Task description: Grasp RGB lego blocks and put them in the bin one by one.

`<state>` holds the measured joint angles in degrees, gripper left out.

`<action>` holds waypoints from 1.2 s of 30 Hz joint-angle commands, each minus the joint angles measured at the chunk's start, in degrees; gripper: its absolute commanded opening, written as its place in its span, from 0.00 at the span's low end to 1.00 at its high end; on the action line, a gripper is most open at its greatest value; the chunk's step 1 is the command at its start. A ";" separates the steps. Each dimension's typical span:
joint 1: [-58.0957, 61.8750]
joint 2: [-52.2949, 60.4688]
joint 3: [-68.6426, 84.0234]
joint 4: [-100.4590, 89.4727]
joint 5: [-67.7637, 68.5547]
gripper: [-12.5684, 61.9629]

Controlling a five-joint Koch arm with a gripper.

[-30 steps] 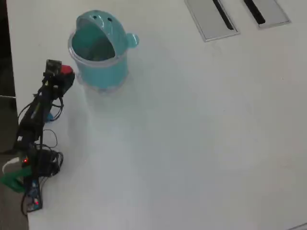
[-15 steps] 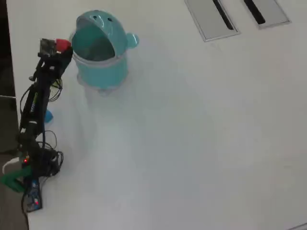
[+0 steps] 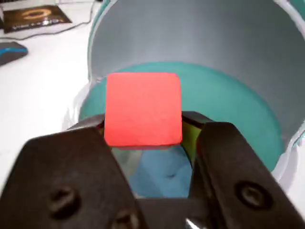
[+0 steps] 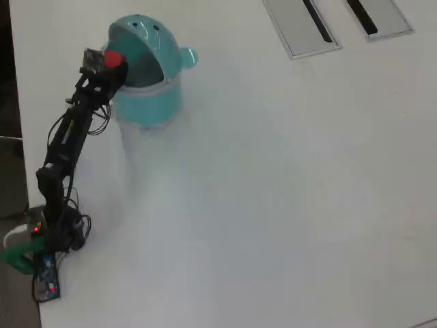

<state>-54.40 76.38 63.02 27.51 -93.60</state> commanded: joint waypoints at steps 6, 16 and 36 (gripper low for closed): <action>1.67 0.62 -5.98 -5.54 -3.60 0.55; -2.46 3.16 2.90 -1.67 -11.43 0.60; -2.55 5.98 7.56 5.71 -13.89 0.59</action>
<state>-56.69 79.72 71.37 30.41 -106.79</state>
